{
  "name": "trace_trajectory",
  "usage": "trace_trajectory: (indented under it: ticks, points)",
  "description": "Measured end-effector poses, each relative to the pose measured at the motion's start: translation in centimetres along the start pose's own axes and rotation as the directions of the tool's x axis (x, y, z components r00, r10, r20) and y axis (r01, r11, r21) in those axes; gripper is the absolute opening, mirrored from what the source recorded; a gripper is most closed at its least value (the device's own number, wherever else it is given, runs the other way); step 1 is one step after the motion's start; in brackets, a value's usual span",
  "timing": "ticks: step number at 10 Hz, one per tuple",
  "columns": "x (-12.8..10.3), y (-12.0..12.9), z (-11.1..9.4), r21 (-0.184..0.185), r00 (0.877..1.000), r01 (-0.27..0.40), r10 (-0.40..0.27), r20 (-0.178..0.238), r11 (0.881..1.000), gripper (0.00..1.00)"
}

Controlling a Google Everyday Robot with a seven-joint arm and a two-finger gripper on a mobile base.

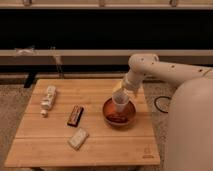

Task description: Place the ceramic cup in the ceramic bowl

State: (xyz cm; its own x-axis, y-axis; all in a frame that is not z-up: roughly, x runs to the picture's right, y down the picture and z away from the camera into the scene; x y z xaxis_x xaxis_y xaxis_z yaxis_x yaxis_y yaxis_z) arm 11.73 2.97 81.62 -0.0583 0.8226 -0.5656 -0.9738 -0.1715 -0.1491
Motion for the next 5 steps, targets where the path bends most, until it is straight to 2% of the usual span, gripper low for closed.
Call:
trace_trajectory:
  ticks: [3,5]
  points:
    - [-0.5,0.9,-1.8,0.042,0.998,0.055,-0.056,0.03,0.998,0.8]
    - [-0.4,0.8,-1.9,0.046,0.998,0.057,-0.058,0.03,0.997,0.8]
